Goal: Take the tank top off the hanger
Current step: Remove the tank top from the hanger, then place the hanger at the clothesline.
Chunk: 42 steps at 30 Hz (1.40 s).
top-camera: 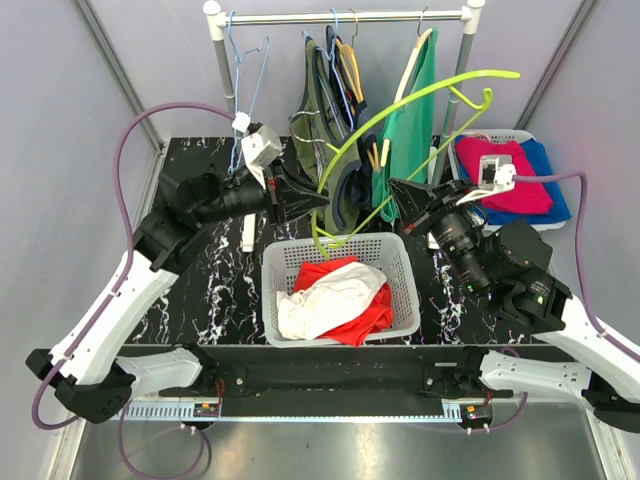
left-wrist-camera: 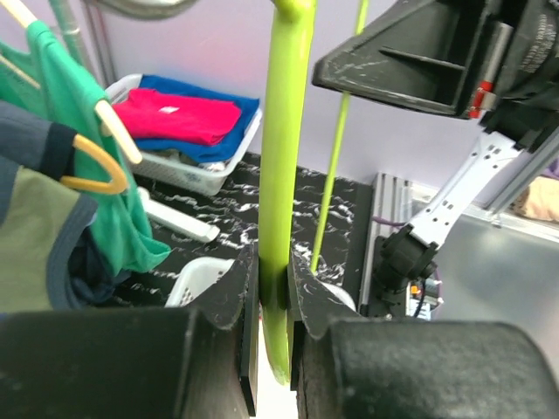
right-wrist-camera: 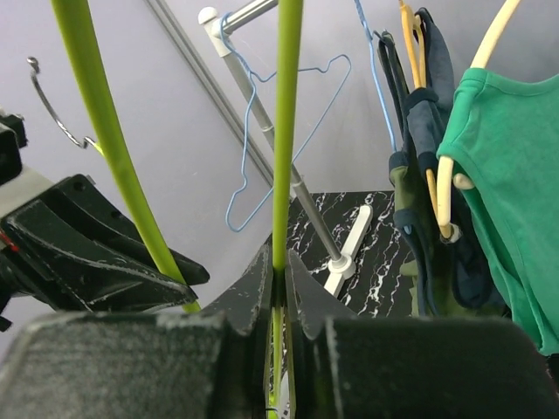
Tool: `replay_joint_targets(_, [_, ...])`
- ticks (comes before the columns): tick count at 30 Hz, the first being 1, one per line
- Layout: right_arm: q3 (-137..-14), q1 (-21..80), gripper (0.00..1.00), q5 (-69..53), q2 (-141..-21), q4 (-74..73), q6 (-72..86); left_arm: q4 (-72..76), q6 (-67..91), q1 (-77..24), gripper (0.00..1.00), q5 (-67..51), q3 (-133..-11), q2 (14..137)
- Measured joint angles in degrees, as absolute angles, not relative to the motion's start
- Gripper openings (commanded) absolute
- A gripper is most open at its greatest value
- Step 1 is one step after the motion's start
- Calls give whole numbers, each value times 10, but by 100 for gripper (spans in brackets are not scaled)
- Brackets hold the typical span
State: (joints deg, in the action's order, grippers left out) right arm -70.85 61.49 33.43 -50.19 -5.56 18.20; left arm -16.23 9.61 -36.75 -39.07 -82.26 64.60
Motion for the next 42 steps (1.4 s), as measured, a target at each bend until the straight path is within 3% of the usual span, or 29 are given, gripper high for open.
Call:
replay_joint_targets(10, [-689, 623, 11, 295, -522, -54, 209, -280, -23, -373, 0, -338, -825, 560])
replay_joint_targets(18, [-708, 624, 9, 230, -622, -22, 284, -357, -49, -354, 0, -305, -790, 461])
replay_joint_targets(21, [-708, 621, 13, 220, -648, -3, 316, -373, -49, -352, 0, -299, -790, 448])
replay_joint_targets(25, [-695, 616, 36, 202, -665, 15, 350, -380, -48, -352, 0, -288, -790, 439])
replay_joint_targets(26, [-688, 616, 49, 190, -667, 13, 354, -376, -48, -352, 0, -282, -791, 436])
replay_joint_targets(29, [-674, 622, 70, 153, -680, 2, 365, -374, -46, -352, 0, -262, -791, 429])
replay_joint_targets(36, [-656, 625, 88, 115, -660, -22, 375, -374, -27, -350, 0, -151, -791, 408])
replay_joint_targets(42, [-612, 625, 87, 113, -564, -70, 376, -364, -18, -331, 0, 17, -794, 413])
